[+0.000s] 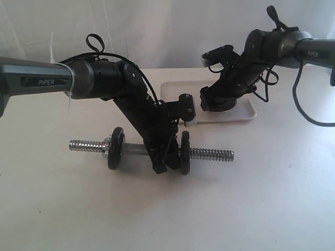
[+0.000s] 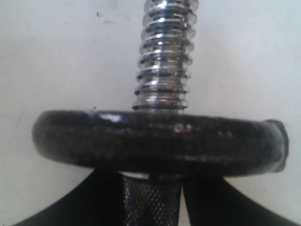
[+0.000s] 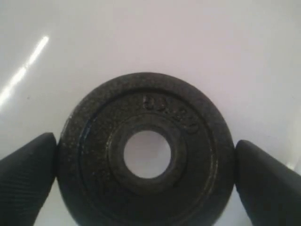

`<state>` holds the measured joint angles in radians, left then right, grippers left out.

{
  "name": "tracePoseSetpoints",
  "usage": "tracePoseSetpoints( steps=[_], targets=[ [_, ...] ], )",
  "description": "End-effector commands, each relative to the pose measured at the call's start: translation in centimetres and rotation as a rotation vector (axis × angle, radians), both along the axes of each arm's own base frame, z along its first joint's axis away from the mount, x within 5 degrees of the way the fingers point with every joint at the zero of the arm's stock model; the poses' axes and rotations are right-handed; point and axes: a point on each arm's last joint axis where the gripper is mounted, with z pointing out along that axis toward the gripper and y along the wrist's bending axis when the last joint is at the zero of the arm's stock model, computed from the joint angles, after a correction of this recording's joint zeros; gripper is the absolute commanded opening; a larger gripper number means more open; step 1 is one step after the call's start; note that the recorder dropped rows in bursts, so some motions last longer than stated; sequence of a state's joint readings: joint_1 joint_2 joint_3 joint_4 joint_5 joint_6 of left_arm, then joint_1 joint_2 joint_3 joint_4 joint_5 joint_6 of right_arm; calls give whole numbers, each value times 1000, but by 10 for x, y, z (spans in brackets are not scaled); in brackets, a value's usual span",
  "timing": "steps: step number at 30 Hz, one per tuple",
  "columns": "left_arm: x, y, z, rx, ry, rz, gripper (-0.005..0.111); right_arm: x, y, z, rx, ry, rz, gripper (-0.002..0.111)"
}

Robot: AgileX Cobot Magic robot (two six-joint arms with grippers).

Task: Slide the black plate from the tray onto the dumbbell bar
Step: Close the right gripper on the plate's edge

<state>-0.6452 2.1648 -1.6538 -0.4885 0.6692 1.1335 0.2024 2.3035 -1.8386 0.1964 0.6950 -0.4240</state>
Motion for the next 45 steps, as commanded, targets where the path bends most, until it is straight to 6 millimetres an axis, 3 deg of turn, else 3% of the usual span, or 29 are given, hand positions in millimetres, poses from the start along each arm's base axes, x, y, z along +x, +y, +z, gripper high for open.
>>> tracePoseSetpoints(
  steps=[1, 8, 11, 21, 30, 45],
  targets=[
    [-7, -3, 4, -26, 61, 9, 0, 2, -2, 18, -14, -35, -17, 93],
    [-7, -3, 4, -26, 61, 9, 0, 7, -1, -15, -15, 8, -40, 93],
    [-7, -3, 4, -26, 61, 9, 0, 7, -3, -19, -33, 9, -38, 93],
    [-7, -3, 4, -26, 61, 9, 0, 14, -4, 4, -60, 49, -65, 94],
    [-7, -3, 4, -26, 61, 9, 0, 19, -4, -18, -81, 95, -84, 94],
    [-7, -3, 4, -26, 60, 7, 0, 33, -5, -17, -65, -51, -130, 94]
  ],
)
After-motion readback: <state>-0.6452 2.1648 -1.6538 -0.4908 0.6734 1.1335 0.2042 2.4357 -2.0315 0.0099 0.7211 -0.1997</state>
